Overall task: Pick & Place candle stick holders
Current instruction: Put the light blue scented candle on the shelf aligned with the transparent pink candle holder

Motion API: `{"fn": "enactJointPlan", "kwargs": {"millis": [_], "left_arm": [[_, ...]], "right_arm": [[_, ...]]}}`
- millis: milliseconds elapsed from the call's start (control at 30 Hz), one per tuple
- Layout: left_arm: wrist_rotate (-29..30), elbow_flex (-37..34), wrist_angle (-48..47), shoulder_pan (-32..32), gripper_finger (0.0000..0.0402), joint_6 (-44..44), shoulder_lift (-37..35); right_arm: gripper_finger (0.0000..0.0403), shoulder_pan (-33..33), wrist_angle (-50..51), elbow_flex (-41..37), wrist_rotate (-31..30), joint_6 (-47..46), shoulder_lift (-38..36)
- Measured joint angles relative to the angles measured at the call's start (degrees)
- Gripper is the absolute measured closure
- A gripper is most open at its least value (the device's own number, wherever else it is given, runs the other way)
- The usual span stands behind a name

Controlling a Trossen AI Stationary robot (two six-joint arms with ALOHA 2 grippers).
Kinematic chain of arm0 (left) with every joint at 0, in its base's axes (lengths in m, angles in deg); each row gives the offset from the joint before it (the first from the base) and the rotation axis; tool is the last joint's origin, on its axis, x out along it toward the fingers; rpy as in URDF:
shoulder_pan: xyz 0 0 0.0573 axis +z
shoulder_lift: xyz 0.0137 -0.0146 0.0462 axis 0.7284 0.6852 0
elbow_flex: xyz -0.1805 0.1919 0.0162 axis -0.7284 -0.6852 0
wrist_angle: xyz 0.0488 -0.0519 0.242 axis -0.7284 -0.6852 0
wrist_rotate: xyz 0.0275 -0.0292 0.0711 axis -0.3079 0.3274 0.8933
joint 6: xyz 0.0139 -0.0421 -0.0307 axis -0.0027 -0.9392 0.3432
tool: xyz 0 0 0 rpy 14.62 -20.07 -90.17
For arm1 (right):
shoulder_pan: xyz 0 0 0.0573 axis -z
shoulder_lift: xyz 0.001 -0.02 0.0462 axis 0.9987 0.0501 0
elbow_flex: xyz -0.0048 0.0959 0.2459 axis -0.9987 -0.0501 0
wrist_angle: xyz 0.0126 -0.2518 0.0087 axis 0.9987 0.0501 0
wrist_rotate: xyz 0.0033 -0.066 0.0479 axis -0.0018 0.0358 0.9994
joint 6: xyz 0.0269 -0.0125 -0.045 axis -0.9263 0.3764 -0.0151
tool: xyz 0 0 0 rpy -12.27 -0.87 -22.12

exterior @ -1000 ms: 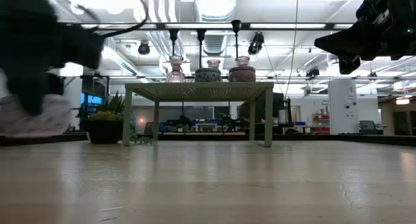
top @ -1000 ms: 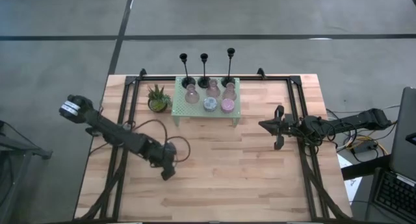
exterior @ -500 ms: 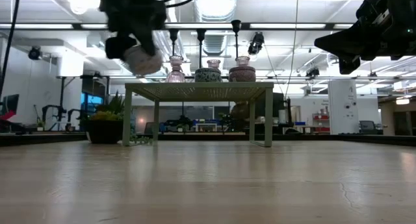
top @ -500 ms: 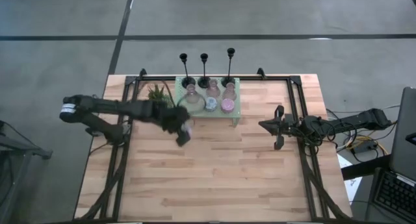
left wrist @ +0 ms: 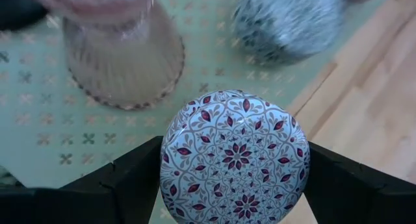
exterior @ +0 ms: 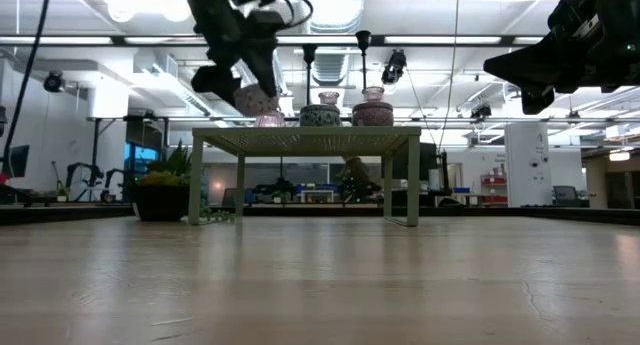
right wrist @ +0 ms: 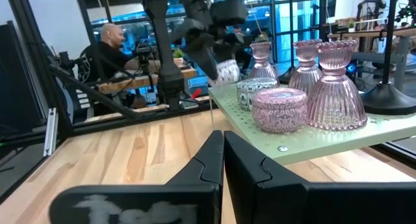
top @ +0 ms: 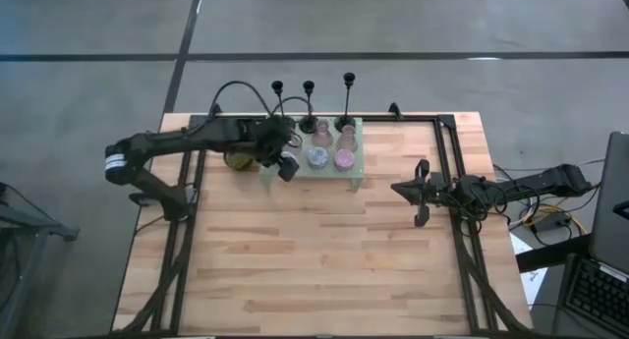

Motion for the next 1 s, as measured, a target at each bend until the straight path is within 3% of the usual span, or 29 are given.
{"fn": "enactJointPlan", "kwargs": {"millis": [467, 600, 1000], "left_arm": [[0.56, 9.28, -4.9, 0.65, 0.0085, 1.86, 8.86], [4.19, 12.15, -9.21, 0.69, 0.0085, 2.51, 9.71], [5.31, 10.59, -9.6, 0.66, 0.0085, 2.92, 11.9]], "right_arm": [[0.0394, 0.02, 0.0, 0.0, 0.0, 0.0, 0.0], [0.0394, 0.0, 0.0, 0.0, -0.01, 0.01, 0.0], [0.0394, 0.02, 0.0, 0.0, 0.0, 0.0, 0.0]]}}
